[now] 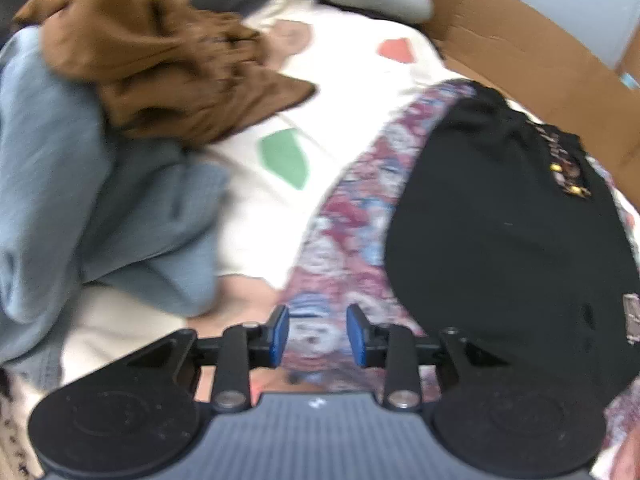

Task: Fold clothes
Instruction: 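Grasp the shorts leg hem with the right gripper while the left gripper grasps the tapestry panel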

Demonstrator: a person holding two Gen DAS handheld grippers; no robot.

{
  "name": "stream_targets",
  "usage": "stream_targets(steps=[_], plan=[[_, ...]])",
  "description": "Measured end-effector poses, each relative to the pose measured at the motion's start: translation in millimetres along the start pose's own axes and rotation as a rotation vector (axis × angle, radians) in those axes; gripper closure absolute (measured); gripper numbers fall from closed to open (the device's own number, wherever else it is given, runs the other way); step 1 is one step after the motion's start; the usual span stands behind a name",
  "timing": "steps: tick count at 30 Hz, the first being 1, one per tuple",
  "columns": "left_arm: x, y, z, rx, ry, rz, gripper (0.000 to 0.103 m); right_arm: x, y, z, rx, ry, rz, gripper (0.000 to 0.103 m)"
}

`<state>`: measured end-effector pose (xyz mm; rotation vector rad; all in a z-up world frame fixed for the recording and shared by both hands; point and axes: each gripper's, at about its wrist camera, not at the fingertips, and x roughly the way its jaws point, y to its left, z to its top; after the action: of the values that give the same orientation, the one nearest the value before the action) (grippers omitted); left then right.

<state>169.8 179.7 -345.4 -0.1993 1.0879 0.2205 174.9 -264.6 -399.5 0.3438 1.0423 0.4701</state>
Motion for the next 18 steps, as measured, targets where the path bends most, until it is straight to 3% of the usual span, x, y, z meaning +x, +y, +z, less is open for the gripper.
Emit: stream_targets(steps=[1,2,4,12,18], plan=[[1.7,5.7,-2.3,-0.012,-0.002,0.011,0.071,5.7,4.5,-0.3,-0.008,0.021,0.016,0.073],[3.5,11.1,-5.3,-0.022,-0.002,0.021,0.071,11.5,9.0,-1.4,-0.018,0.042,0.030,0.061],[4.3,20.8,-11.7,-0.040,-0.001,0.038,0.071,23.4,18.2,-3.8,-0.034,0.085,0.059,0.053],[8.1,45.4,-35.1,-0.113,0.017,0.016,0.072,66.2,46.5,-17.4,-0.031,0.251,0.142,0.053],[19.5,52.3,-46.3,-0.180,-0.021,-0.052,0.071,92.4,55.2,-27.0,0.019,0.338,0.125,0.049]])
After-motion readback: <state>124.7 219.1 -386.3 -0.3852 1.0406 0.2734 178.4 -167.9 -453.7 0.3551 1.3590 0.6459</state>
